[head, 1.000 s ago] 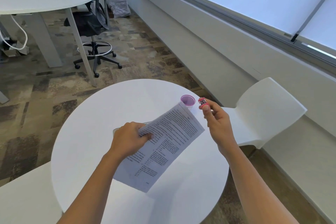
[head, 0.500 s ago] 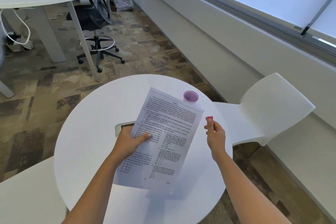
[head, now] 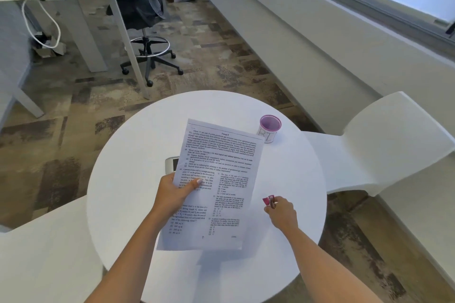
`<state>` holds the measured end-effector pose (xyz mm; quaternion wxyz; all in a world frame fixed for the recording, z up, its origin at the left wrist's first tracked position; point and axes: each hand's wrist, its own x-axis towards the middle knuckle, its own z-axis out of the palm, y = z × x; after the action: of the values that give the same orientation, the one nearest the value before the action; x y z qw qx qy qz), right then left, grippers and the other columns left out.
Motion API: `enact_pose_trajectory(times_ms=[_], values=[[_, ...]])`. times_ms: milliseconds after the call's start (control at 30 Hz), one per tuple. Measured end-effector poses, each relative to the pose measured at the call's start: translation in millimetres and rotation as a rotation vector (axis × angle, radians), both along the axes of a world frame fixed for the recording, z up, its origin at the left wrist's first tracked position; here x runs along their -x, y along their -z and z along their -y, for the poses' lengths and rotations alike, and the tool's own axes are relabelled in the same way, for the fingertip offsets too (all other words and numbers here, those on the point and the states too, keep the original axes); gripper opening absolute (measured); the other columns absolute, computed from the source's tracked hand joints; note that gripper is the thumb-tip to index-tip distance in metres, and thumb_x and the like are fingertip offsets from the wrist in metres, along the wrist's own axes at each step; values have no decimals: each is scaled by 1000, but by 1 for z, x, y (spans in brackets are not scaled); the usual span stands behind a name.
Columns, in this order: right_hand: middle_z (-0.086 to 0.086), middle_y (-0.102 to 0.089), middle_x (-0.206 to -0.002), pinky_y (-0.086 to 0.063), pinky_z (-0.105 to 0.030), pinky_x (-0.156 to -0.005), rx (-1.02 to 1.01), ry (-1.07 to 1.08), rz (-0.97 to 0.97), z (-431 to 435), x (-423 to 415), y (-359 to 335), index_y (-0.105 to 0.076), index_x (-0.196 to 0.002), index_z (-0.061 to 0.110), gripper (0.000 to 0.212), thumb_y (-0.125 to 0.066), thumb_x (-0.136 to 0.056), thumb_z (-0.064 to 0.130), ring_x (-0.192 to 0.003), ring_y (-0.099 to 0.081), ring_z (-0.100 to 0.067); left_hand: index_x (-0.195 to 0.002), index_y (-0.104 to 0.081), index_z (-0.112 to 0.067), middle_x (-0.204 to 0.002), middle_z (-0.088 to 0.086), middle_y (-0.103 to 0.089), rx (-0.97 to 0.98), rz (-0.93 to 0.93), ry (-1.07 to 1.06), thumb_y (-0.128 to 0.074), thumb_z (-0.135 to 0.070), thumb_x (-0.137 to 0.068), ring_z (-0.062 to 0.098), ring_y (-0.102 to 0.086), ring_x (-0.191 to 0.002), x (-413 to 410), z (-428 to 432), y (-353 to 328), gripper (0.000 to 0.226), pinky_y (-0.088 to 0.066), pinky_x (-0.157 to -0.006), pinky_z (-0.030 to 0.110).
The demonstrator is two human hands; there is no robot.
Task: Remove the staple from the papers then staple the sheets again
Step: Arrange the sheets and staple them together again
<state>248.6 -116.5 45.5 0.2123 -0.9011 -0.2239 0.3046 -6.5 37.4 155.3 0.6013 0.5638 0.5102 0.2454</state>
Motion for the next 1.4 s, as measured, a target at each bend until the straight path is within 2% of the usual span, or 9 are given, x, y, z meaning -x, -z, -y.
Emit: enact_pose_trajectory(times_ms=[233,433,567,667,733,867,1000,1167,1400], values=[[-14,-66,-93,-54,-33,-69,113,-78,26,6,10,19,-54,-87,9,12,-62,-85,18,-79,-67,-32,-99,-70,-18,-88,-1,-78,31,10,-7,-82,-32,-76,17,-76,-67,-3,2,5,30,-60,-53,29],[-10,-60,-98,-38,-28,-65,76,-55,35,10,11,33,-54,-98,7,23,-67,-85,21,-78,-53,-25,-99,-70,-19,-87,-1,-79,38,26,-9,-83,-31,-76,18,-76,-68,-4,1,7,29,-59,-53,29],[-6,-59,-88,-43,-31,-59,32,-61,49,13,12,37,-47,-83,15,24,-68,-86,26,-70,-51,-19,-98,-71,-16,-86,0,-79,49,30,-21,-83,-30,-75,19,-76,-69,-3,-1,9,30,-61,-55,32],[-6,-59,-106,-46,-32,-77,-3,-29,38,13,13,37,-54,-106,14,28,-63,-90,36,-90,-56,-21,-98,-72,-14,-87,2,-79,63,29,-28,-84,-30,-74,22,-77,-71,-3,-3,12,31,-62,-60,37],[-2,-59,-117,-45,-31,-85,-98,46,-5,9,15,31,-51,-130,15,45,-58,-93,41,-103,-58,-17,-97,-72,-14,-86,3,-80,72,41,-31,-84,-30,-74,23,-77,-72,-2,-3,13,31,-63,-61,38],[-1,-68,-104,-46,-10,-64,-440,203,-147,-7,29,2,-60,-117,23,32,-45,-99,44,-80,-63,7,-100,-73,-15,-87,3,-80,106,82,-37,-84,-30,-73,24,-77,-76,-1,-3,18,33,-63,-64,40],[-9,-74,-100,-54,-34,-78,-616,163,-510,-15,43,-23,-62,-118,24,47,-28,-101,52,-90,-70,-23,-102,-73,-14,-89,4,-80,151,88,-49,-84,-28,-74,24,-77,-77,-2,-5,29,33,-62,-62,36],[0,-74,-106,-59,-37,-82,-615,74,-537,-14,62,-27,-57,-123,22,31,-62,-94,32,-94,-72,-16,-102,-72,-13,-91,7,-79,197,21,-83,-83,-27,-76,25,-77,-74,-9,-3,54,31,-62,-63,36],[-5,-68,-111,-36,6,-76,-476,106,-360,-9,81,-11,-47,-129,19,36,-59,-96,17,-96,-62,-4,-115,-62,-12,-111,9,-72,132,-113,-60,-75,-18,-86,29,-71,-94,-4,10,94,33,-58,-86,50]])
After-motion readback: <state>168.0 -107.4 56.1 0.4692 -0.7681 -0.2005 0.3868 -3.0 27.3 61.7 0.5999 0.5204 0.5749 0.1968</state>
